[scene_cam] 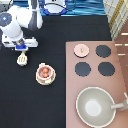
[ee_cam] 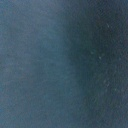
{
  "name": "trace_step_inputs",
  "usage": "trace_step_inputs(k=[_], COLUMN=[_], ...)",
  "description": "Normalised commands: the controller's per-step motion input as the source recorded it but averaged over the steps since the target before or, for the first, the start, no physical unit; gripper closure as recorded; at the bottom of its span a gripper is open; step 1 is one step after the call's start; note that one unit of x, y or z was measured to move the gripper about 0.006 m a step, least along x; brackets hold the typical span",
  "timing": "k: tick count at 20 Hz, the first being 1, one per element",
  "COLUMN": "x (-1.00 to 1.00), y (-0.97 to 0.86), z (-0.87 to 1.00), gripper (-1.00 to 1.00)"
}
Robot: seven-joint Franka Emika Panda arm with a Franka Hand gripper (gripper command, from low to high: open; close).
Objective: Take the lid off the pot, put the pot on the plate, and use the tool to push the pot to the front of the table.
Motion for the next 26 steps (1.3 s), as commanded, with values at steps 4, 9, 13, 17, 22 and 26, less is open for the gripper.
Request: trace_step_inputs(k=[4, 9, 13, 17, 22, 26], x=[-0.52, -0.30, -0.05, 0.21, -0.09, -0.15], y=[0.65, 0.61, 0.82, 0.88, 0.52, 0.00], z=[0.80, 0.37, 0.00, -0.26, -0.76, -0.83], gripper=[1.00, 1.00, 1.00, 1.00, 1.00, 1.00])
